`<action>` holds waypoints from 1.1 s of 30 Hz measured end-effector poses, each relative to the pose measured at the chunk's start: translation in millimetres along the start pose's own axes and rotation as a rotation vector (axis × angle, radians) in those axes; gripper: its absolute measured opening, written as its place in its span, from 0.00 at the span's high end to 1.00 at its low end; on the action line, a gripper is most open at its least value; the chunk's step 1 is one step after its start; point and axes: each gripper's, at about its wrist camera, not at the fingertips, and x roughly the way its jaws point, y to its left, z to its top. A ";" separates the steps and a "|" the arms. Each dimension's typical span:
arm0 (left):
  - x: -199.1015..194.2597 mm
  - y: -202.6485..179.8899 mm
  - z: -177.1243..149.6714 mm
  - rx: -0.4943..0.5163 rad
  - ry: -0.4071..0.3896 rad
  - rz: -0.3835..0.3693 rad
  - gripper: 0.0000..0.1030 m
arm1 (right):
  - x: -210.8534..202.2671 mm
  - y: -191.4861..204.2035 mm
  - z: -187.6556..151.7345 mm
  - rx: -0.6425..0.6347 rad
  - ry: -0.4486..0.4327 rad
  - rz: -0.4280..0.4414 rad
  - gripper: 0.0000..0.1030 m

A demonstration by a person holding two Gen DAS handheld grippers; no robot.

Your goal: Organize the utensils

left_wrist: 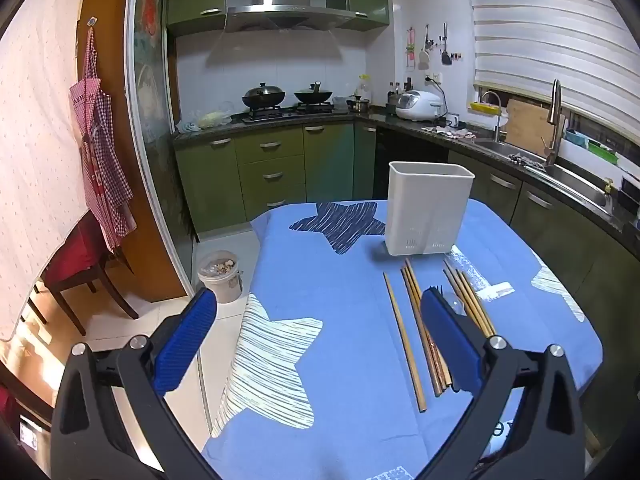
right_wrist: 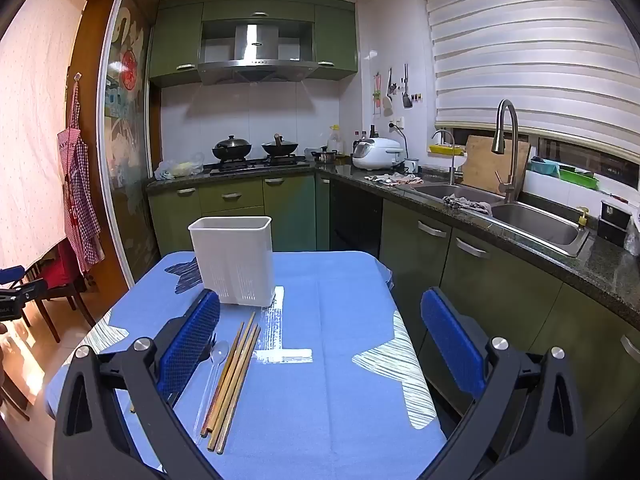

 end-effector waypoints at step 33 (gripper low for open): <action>4.9 -10.4 -2.8 0.029 0.015 -0.008 0.06 | 1.4 -3.0 -1.2 0.004 0.006 -0.003 0.04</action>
